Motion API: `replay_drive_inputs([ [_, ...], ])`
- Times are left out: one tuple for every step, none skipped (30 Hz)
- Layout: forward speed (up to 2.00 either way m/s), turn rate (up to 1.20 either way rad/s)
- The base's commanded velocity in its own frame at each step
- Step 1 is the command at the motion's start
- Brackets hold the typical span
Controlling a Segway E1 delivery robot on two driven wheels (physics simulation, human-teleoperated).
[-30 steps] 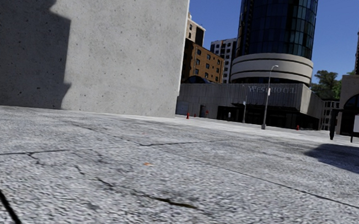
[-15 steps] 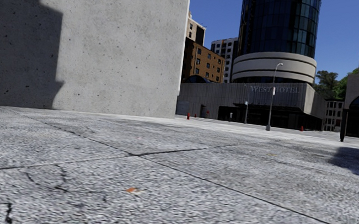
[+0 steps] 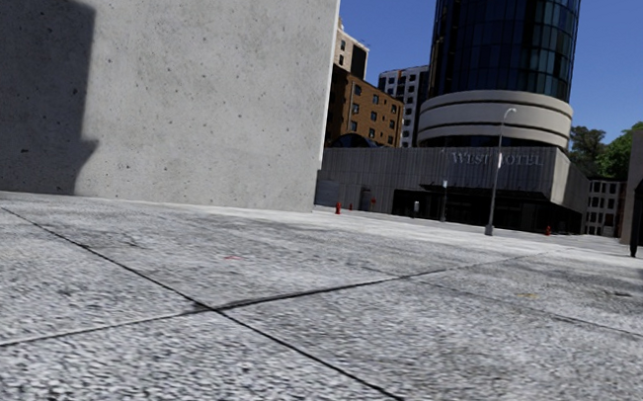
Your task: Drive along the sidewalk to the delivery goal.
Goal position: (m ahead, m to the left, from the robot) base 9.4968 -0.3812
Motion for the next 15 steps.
replay_drive_inputs([
  [2.00,0.00],
  [2.00,0.00],
  [2.00,0.00],
  [2.00,0.00],
  [2.00,0.00],
  [2.00,0.00],
  [2.00,0.00],
  [2.00,0.00],
  [2.00,0.00],
  [2.00,0.00],
  [2.00,0.00],
  [2.00,0.00],
  [2.00,0.00],
  [2.00,0.00],
  [2.00,0.00],
])
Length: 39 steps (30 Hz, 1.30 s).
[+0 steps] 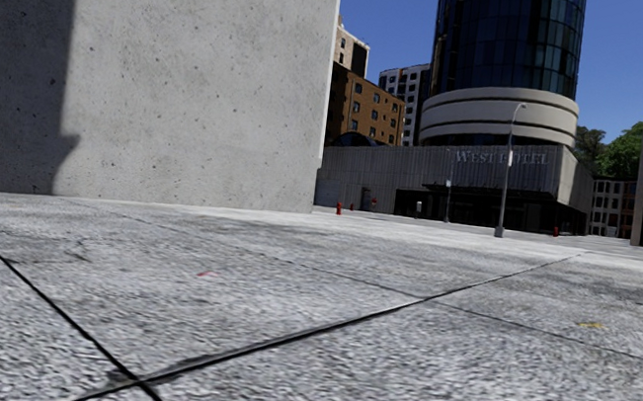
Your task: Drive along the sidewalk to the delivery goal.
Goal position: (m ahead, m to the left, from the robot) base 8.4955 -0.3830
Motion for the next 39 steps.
replay_drive_inputs([
  [2.00,0.00],
  [2.00,0.00],
  [2.00,0.00],
  [2.00,0.00],
  [2.00,0.00],
  [2.00,0.00],
  [2.00,0.00],
  [2.00,0.00],
  [2.00,0.00],
  [2.00,0.00],
  [2.00,0.00],
  [2.00,0.00],
  [2.00,0.00],
  [2.00,0.00],
  [2.00,0.00],
  [2.00,0.00],
  [2.00,0.00],
  [2.00,0.00],
  [2.00,0.00],
  [2.00,0.00],
  [2.00,0.00],
  [2.00,0.00],
  [2.00,0.00],
  [2.00,0.00],
  [2.00,0.00],
  [2.00,0.00],
  [2.00,0.00],
  [2.00,0.00],
  [2.00,0.00],
  [2.00,0.00],
  [2.00,0.00],
  [2.00,0.00],
  [2.00,0.00],
  [2.00,0.00],
  [2.00,0.00],
  [2.00,0.00],
  [2.00,0.00],
  [2.00,0.00],
  [2.00,0.00],
])
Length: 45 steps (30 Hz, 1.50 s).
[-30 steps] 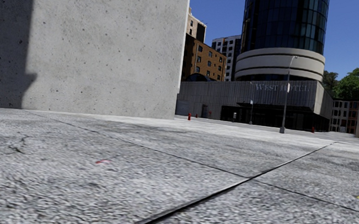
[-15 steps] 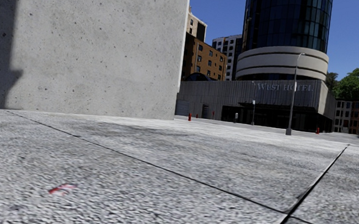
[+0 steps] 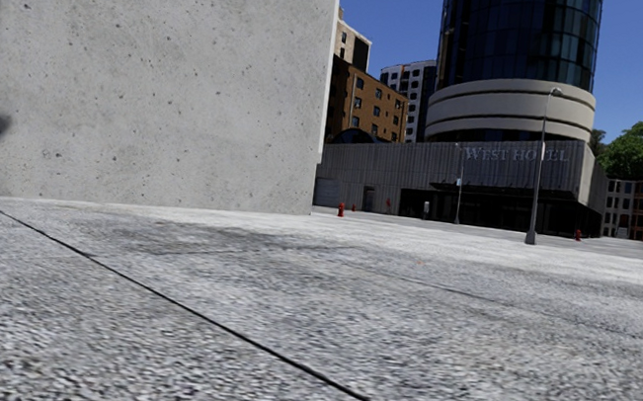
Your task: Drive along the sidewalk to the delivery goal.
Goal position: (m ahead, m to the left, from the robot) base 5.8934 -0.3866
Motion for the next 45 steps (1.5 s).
replay_drive_inputs([
  [2.00,0.00],
  [2.00,0.00],
  [2.00,0.00],
  [2.00,0.00],
  [2.00,0.00],
  [2.00,0.00],
  [2.00,0.00],
  [2.00,0.00],
  [2.00,0.00],
  [2.00,0.00],
  [2.00,0.00],
  [2.00,0.00],
  [2.00,0.00],
  [2.00,0.00],
  [2.00,0.00],
  [2.00,0.00],
  [2.00,0.00],
  [2.00,0.00],
  [2.00,0.00],
  [2.00,0.00],
  [2.00,0.00],
  [2.00,0.00],
  [2.00,0.00],
  [2.00,0.00],
  [2.00,0.00],
  [2.00,0.00],
  [2.00,0.00],
  [2.00,0.00],
  [2.00,0.00],
  [2.00,0.00],
  [2.00,0.00],
  [2.00,0.00],
  [2.00,0.00],
  [2.00,0.00],
  [2.00,0.00],
  [2.00,0.00],
  [2.00,0.00],
  [2.00,0.00],
  [2.00,0.00],
  [2.00,0.00],
  [2.00,0.00],
  [2.00,0.00],
  [2.00,0.00],
  [2.00,0.00],
  [2.00,0.00],
])
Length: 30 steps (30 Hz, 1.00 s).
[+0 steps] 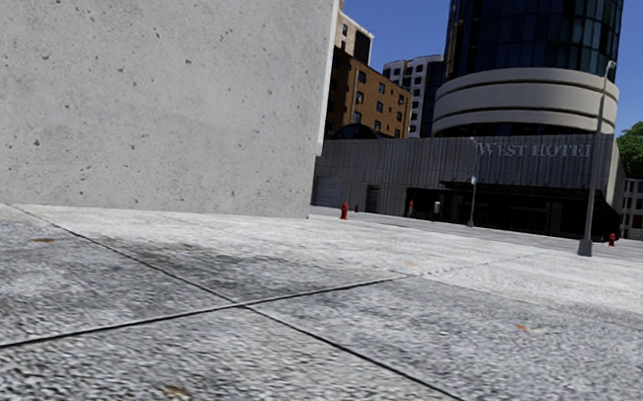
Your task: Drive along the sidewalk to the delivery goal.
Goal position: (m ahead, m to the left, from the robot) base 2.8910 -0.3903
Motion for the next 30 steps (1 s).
replay_drive_inputs([
  [2.00,0.00],
  [2.00,0.00],
  [2.00,0.00],
  [2.00,0.00],
  [2.00,0.00],
  [2.00,0.00],
  [2.00,0.00],
  [2.00,0.00],
  [2.00,0.00],
  [2.00,0.00],
  [2.00,0.00],
  [2.00,0.00],
  [2.00,0.00],
  [2.00,0.00],
  [2.00,0.00],
  [2.00,0.00],
  [2.00,0.00],
  [2.00,0.00],
  [2.00,0.00],
  [2.00,0.00],
  [2.00,0.00],
  [2.00,0.00],
  [2.00,0.00],
  [2.00,0.00],
  [2.00,0.00],
  [2.00,0.00],
  [2.00,0.00],
  [2.00,0.00],
  [2.00,0.00],
  [2.00,0.00],
])
